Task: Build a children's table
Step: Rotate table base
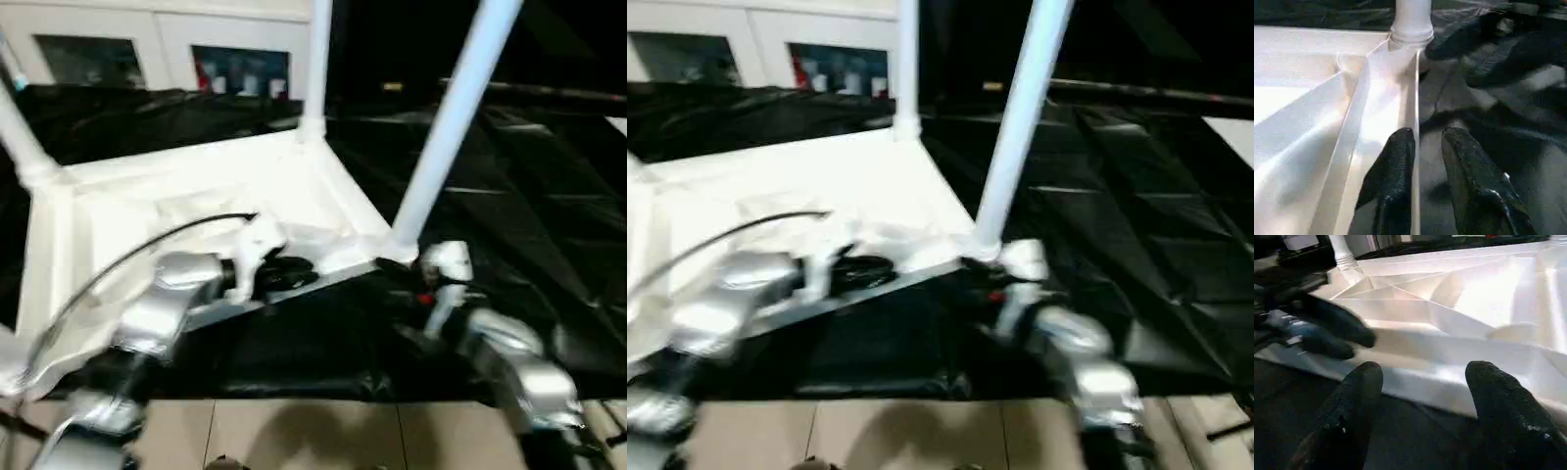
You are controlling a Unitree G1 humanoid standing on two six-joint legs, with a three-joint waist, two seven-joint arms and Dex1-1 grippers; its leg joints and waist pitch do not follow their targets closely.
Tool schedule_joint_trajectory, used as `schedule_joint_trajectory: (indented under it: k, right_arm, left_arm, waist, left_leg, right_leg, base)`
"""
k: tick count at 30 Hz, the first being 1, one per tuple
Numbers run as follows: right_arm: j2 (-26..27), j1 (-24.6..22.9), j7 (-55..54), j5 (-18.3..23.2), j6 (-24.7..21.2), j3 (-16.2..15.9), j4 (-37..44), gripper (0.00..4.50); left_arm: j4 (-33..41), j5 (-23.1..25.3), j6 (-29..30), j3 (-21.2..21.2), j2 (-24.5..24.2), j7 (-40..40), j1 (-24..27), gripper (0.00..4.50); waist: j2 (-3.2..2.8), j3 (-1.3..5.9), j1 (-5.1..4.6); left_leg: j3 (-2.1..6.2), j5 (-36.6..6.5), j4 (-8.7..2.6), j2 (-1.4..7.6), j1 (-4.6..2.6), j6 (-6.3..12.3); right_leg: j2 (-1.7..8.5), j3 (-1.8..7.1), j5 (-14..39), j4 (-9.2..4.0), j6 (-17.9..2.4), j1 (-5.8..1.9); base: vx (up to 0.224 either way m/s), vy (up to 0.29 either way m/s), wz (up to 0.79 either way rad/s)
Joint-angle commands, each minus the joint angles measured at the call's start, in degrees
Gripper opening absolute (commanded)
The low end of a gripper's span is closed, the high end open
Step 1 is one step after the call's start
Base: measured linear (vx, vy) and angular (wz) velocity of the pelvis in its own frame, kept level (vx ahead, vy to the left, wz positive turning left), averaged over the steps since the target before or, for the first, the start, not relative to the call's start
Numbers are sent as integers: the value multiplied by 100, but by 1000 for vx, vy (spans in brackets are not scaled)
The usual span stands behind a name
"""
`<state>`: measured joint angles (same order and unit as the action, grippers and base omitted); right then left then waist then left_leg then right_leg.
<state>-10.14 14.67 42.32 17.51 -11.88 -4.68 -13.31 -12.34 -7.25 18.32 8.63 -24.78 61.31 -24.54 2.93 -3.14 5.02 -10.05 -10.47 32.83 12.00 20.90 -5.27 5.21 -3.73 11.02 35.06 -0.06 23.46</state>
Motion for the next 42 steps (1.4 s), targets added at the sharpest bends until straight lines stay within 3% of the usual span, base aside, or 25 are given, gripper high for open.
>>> schedule_joint_trajectory:
  k: [1,4,5,7,8,9,10,11,12,13,15,17,18,21,23,25,26,27,29,30,33,34,37,40,42]
  right_arm:
    - [136,238,-237,-116,115,-12,-309,300]
    - [264,457,-401,-207,254,-67,-553,300]
    - [323,590,-545,-253,334,-49,-710,300]
    - [427,813,-921,-398,532,74,-1012,300]
    - [458,922,-1148,-463,618,165,-1172,300]
    - [467,1020,-1343,-489,703,271,-1320,300]
    - [482,1184,-1673,-534,845,450,-1570,300]
    - [482,1273,-1812,-516,901,565,-1714,300]
    - [458,1357,-1988,-517,952,676,-1859,300]
    - [419,1440,-2139,-492,977,786,-2021,300]
    - [280,1642,-2565,-566,1060,936,-2460,300]
    - [198,1803,-2847,-568,1140,1054,-2796,300]
    - [145,1910,-3030,-568,1203,1130,-3023,300]
    - [-93,2422,-3704,-582,1420,1412,-3885,300]
    - [-228,2723,-3968,-598,1564,1553,-4313,300]
    - [-386,2958,-4180,-598,1682,1638,-4634,300]
    - [-405,2978,-4195,-602,1692,1637,-4664,300]
    - [-466,3023,-4225,-601,1726,1644,-4731,300]
    - [-592,3081,-4272,-586,1839,1677,-4866,300]
    - [-622,3070,-4268,-563,1877,1708,-4883,300]
    - [-654,3045,-4108,-598,2008,1693,-4961,300]
    - [-655,3038,-4039,-649,2050,1646,-4988,300]
    - [-602,3003,-3763,-681,2143,1591,-5007,300]
    - [-530,2861,-3199,-776,2246,1329,-4849,300]
    - [-521,2833,-3117,-806,2253,1271,-4813,300]
  left_arm:
    - [549,-163,438,-165,-242,127,253,142]
    - [968,-271,728,-336,-464,130,550,167]
    - [1179,-334,867,-444,-561,111,715,174]
    - [1684,-503,1196,-614,-785,56,1060,179]
    - [1876,-565,1311,-698,-874,47,1212,185]
    - [2037,-610,1376,-809,-949,38,1380,198]
    - [2308,-687,1486,-996,-1075,23,1664,198]
    - [2474,-724,1533,-1112,-1146,8,1841,207]
    - [2605,-757,1579,-1219,-1172,-30,1987,214]
    - [2695,-731,1485,-1324,-1165,-84,2121,219]
    - [2838,-692,1324,-1518,-1123,-207,2388,237]
    - [2921,-668,1268,-1597,-1135,-267,2565,252]
    - [2984,-662,1259,-1636,-1148,-312,2681,255]
    - [3268,-680,1344,-1715,-1224,-454,3124,281]
    - [3368,-662,1318,-1779,-1221,-571,3316,294]
    - [3211,-554,1051,-1867,-1102,-792,3221,302]
    - [3187,-543,1024,-1876,-1088,-818,3199,313]
    - [3079,-516,928,-1902,-1040,-902,3085,325]
    - [2816,-454,726,-1865,-974,-1082,2763,335]
    - [2729,-449,672,-1839,-941,-1131,2628,338]
    - [2557,-544,606,-1759,-825,-1199,2270,374]
    - [2493,-604,596,-1751,-759,-1231,2137,377]
    - [2318,-787,566,-1802,-590,-1274,1872,404]
    - [1870,-773,301,-1973,-589,-1482,1495,421]
    - [1790,-774,257,-2021,-631,-1487,1455,432]
  waist:
    - [-35,341,-27]
    - [-51,340,-45]
    - [36,345,-27]
    - [6,348,-50]
    - [-8,349,-59]
    - [67,335,-69]
    - [35,354,-63]
    - [49,335,-83]
    - [71,332,-87]
    - [108,330,-86]
    - [97,332,-49]
    - [165,322,-35]
    - [157,313,-18]
    - [200,309,-16]
    - [188,306,1]
    - [210,293,13]
    - [228,294,1]
    - [203,303,22]
    - [184,316,41]
    - [217,329,86]
    - [227,348,95]
    - [131,355,73]
    - [202,373,20]
    - [123,395,-68]
    - [126,401,-127]
  left_leg:
    - [-32,-826,-390,139,-72,180]
    - [-37,-834,-393,127,-88,89]
    - [-32,-704,-391,122,-55,120]
    - [-25,-644,-403,128,-49,54]
    - [-39,-666,-395,126,-90,10]
    - [-59,-661,-386,107,-91,22]
    - [-47,-653,-383,132,-102,-26]
    - [-42,-642,-404,111,-63,-18]
    - [-56,-653,-389,101,-92,-28]
    - [-72,-694,-388,101,-109,-15]
    - [-72,-811,-386,107,-135,-44]
    - [-75,-934,-392,113,-138,-99]
    - [-93,-1134,-382,110,-166,-138]
    - [-88,-1245,-382,104,-143,-179]
    - [-87,-1393,-373,108,-146,-234]
    - [-100,-1580,-351,97,-161,-211]
    - [-80,-1568,-358,86,-87,-222]
    - [-70,-1530,-357,89,-78,-236]
    - [-80,-1466,-325,79,-113,-237]
    - [-98,-1322,-300,65,-114,-197]
    - [-84,-1078,-295,60,-57,-192]
    - [-69,-1094,-297,55,-53,-251]
    - [-54,-1185,-290,47,-9,-262]
    - [-40,-1144,-274,33,9,-183]
    - [-28,-1036,-260,38,19,-129]
  right_leg:
    - [246,241,678,-331,-1280,-266]
    - [219,250,570,-320,-1250,-264]
    - [235,247,476,-287,-1257,-301]
    - [248,243,487,-267,-1260,-292]
    - [230,245,479,-275,-1262,-263]
    - [190,250,423,-290,-1216,-267]
    - [234,253,348,-242,-1262,-262]
    - [211,252,376,-262,-1227,-285]
    - [185,253,331,-254,-1159,-268]
    - [171,253,367,-276,-1119,-257]
    - [173,256,431,-269,-1065,-240]
    - [178,253,584,-279,-1010,-225]
    - [176,264,782,-304,-923,-181]
    - [170,269,951,-308,-853,-187]
    - [180,268,1151,-319,-809,-164]
    - [154,278,1368,-355,-734,-116]
    - [162,287,1436,-344,-683,-164]
    - [174,290,1415,-336,-653,-178]
    - [152,289,1258,-322,-631,-146]
    - [146,295,1041,-300,-671,-160]
    - [138,284,787,-244,-694,-209]
    - [132,276,709,-233,-705,-210]
    - [143,277,699,-225,-757,-250]
    - [134,282,473,-217,-850,-281]
    - [138,288,296,-198,-961,-300]
  base:
    - [0,0,0]
    - [0,0,0]
    - [0,0,0]
    - [0,0,0]
    - [0,0,0]
    - [0,0,0]
    - [0,0,0]
    - [0,0,0]
    - [0,0,0]
    - [0,0,0]
    - [0,0,0]
    - [0,0,0]
    - [0,0,0]
    - [0,0,0]
    - [0,0,0]
    - [0,0,0]
    - [0,0,0]
    - [0,0,0]
    - [0,0,0]
    - [0,0,0]
    - [0,0,0]
    - [0,0,0]
    - [0,0,0]
    - [0,0,0]
    - [0,0,0]
